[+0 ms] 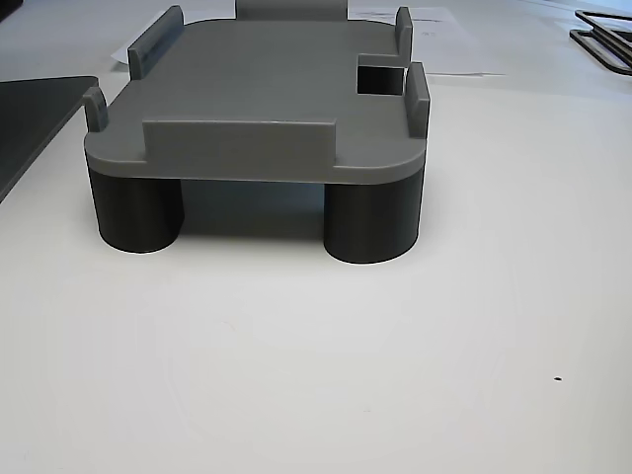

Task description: Move top rectangular frame to the holder.

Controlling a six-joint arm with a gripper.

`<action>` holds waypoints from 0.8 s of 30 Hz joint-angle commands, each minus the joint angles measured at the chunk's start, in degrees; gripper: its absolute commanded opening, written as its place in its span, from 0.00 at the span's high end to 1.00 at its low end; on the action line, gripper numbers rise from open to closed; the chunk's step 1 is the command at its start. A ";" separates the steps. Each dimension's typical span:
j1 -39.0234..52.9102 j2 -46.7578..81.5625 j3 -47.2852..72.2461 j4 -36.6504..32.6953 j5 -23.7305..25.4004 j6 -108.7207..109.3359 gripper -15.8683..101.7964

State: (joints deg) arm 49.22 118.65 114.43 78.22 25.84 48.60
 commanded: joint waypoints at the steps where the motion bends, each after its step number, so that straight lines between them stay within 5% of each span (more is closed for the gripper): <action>1: 9.32 -7.03 -8.61 7.29 0.88 11.25 0.02; 8: 18.63 -13.80 -11.51 11.95 -1.23 23.20 0.02; 14: 22.32 -11.51 -10.37 9.40 -9.32 27.16 0.02; 24: 32.08 -15.03 -9.58 3.96 -14.77 39.55 0.02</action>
State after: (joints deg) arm 81.39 103.10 105.73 83.06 12.83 87.28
